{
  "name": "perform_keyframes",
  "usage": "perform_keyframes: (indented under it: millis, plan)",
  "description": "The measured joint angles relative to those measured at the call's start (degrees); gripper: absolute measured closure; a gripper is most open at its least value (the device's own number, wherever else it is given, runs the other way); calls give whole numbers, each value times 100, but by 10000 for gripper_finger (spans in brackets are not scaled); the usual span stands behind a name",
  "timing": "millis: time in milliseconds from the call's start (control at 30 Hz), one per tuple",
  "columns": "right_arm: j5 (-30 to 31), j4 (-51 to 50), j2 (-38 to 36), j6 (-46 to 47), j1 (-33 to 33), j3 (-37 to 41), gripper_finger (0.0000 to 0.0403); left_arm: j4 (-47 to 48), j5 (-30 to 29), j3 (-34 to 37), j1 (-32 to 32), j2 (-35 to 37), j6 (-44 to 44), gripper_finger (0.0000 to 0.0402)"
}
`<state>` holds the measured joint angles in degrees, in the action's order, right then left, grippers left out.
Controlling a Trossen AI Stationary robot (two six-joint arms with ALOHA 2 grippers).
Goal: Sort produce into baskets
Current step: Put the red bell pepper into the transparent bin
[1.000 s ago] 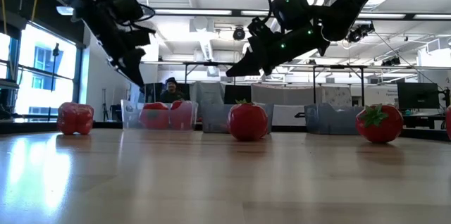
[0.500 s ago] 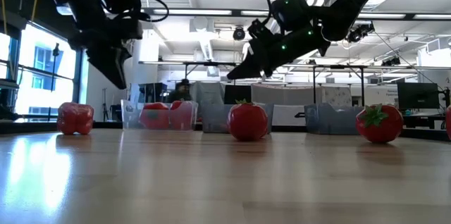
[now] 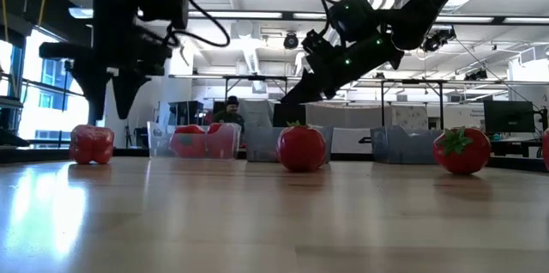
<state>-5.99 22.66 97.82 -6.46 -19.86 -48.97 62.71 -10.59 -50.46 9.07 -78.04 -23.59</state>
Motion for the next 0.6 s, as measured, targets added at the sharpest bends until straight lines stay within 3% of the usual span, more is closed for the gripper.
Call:
perform_keyframes:
  millis: [233,600]
  plan:
    - [-58,-114,0,0,2,0,403,213,-704,0,-282,-445,-406,153]
    - [-95,-127,0,-4,2,0,403,206,-844,5,-390,-839,-1183,146]
